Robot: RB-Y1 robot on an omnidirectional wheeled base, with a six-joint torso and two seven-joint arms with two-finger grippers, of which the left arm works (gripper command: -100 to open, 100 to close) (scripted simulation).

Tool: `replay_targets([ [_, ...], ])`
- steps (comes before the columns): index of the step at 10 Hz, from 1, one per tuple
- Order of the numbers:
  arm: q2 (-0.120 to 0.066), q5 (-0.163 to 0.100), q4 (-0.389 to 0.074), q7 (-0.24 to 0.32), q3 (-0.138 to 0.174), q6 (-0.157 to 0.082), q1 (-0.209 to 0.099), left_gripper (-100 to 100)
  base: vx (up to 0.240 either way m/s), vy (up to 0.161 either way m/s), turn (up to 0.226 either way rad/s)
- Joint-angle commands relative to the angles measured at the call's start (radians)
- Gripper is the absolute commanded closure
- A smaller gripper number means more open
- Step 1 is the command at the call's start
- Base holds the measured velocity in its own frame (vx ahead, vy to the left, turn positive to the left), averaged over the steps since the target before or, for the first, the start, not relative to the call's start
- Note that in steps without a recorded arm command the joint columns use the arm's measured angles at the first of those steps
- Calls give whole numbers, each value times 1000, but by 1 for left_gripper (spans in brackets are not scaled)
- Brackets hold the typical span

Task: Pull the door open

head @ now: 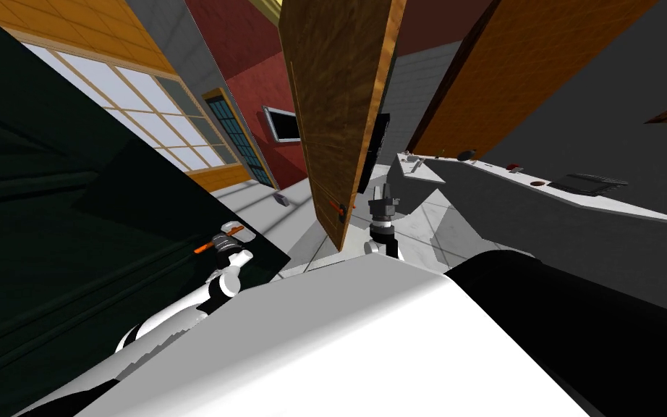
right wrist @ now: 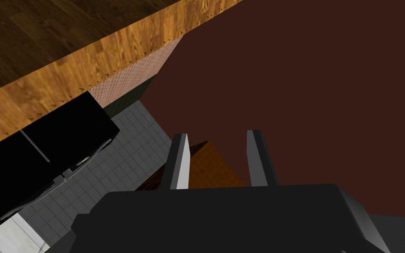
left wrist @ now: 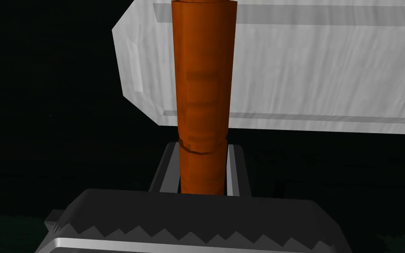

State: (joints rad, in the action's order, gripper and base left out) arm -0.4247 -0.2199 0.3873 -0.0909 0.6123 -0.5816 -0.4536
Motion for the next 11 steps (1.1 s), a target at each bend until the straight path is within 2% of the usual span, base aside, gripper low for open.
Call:
replay_targets([
  [1,20,0,40,-7,0,22,15,100,-71,0,-23],
  [2,23,11,47,14,-29,27,14,100,-145,-10,-27],
  [4,23,11,47,14,-29,27,14,100,-124,-3,-34],
  [5,26,19,52,30,-49,31,13,100,-145,3,-34],
  [6,18,15,37,25,-41,26,11,100,-81,3,-25],
  [7,23,22,35,39,-59,24,8,100,-124,10,-51],
  [11,36,44,46,73,-113,29,0,100,-251,5,-76],
])
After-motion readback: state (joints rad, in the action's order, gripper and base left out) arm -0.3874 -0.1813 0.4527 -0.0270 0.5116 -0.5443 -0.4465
